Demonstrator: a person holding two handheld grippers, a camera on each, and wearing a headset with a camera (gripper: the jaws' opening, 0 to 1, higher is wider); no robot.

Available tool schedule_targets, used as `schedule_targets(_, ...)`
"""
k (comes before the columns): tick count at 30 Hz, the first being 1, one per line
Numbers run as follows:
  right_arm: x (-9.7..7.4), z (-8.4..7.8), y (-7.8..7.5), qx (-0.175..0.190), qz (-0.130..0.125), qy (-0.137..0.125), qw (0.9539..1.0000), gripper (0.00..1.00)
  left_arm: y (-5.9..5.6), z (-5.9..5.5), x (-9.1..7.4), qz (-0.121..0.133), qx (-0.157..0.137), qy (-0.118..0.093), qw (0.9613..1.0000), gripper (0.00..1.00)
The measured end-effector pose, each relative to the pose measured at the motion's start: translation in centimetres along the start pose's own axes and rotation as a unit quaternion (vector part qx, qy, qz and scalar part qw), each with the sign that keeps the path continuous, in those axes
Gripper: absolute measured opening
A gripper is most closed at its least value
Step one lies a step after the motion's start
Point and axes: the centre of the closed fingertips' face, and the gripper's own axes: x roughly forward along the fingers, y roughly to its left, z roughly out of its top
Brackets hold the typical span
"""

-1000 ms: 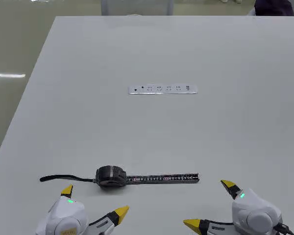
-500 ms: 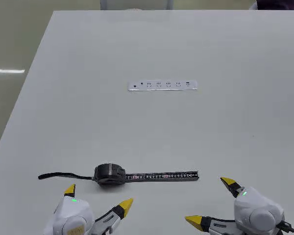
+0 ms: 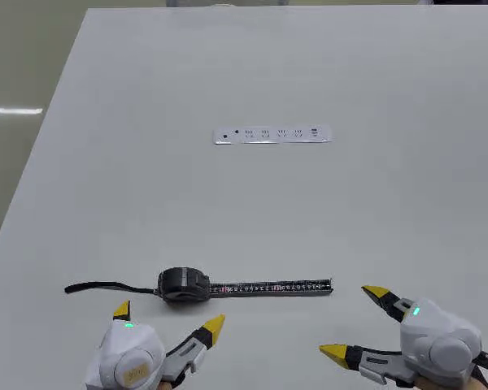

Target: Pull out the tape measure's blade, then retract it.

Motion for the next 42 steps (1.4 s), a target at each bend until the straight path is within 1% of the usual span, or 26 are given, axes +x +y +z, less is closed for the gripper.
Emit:
schedule_targets(3,0.2,-0.2,-0.2,-0.005,0.009,0.001,0.9999,0.73,0.0,0.0,0.4,0.000,-0.013,-0.006,0.9999,0.99)
schedule_targets(7,0.5,-0.4,-0.8,-0.024,0.018,0.004,0.9995,0.69,0.1,-0.3,1.0,0.007,-0.019,-0.002,0.9998,0.99)
schedule_targets(10,0.7,-0.5,-1.1,-0.034,0.027,0.008,0.9990,0.66,0.3,-0.3,1.4,0.012,-0.022,-0.003,0.9997,0.99)
schedule_targets(14,1.0,-0.7,-1.3,-0.057,0.040,0.014,0.9975,0.61,0.2,-0.3,2.0,0.014,-0.029,-0.003,0.9995,0.98)
schedule_targets(19,1.6,-1.2,-2.0,-0.087,0.056,0.019,0.9945,0.55,0.2,-0.2,2.8,0.018,-0.027,-0.002,0.9995,0.98)
schedule_targets(21,1.8,-1.2,-2.2,-0.103,0.062,0.020,0.9925,0.53,0.2,-0.3,3.1,0.018,-0.029,-0.002,0.9994,0.97)
schedule_targets(24,2.2,-1.5,-2.8,-0.111,0.070,0.025,0.9911,0.51,0.1,-0.3,3.6,0.021,-0.033,-0.002,0.9992,0.96)
schedule_targets(26,2.4,-1.6,-3.1,-0.129,0.075,0.028,0.9884,0.48,0.1,-0.3,3.9,0.024,-0.033,0.000,0.9992,0.94)
schedule_targets(27,2.6,-1.6,-3.2,-0.137,0.082,0.025,0.9868,0.48,0.2,-0.4,4.2,0.025,-0.036,-0.001,0.9990,0.94)
schedule_targets(29,2.8,-1.6,-3.3,-0.141,0.088,0.024,0.9858,0.48,0.3,-0.4,4.5,0.027,-0.039,-0.001,0.9989,0.94)
schedule_targets(31,3.2,-1.6,-3.6,-0.155,0.096,0.024,0.9830,0.46,0.3,-0.4,4.7,0.029,-0.042,0.001,0.9987,0.93)
schedule_targets(33,3.6,-1.7,-3.9,-0.159,0.102,0.024,0.9816,0.45,0.5,-0.3,4.9,0.034,-0.042,-0.001,0.9986,0.93)
schedule_targets(35,3.9,-1.8,-4.1,-0.170,0.108,0.028,0.9790,0.44,0.7,-0.3,5.2,0.036,-0.045,-0.001,0.9984,0.92)
schedule_targets(39,4.6,-2.0,-4.6,-0.176,0.121,0.032,0.9764,0.41,0.8,-0.4,5.6,0.038,-0.048,0.001,0.9981,0.89)
schedule_targets(40,4.8,-2.2,-4.8,-0.175,0.125,0.033,0.9760,0.40,0.8,-0.2,5.5,0.040,-0.050,0.000,0.9980,0.88)
schedule_targets(42,5.2,-2.4,-4.9,-0.182,0.131,0.035,0.9739,0.39,0.9,-0.2,5.8,0.041,-0.051,-0.002,0.9979,0.88)
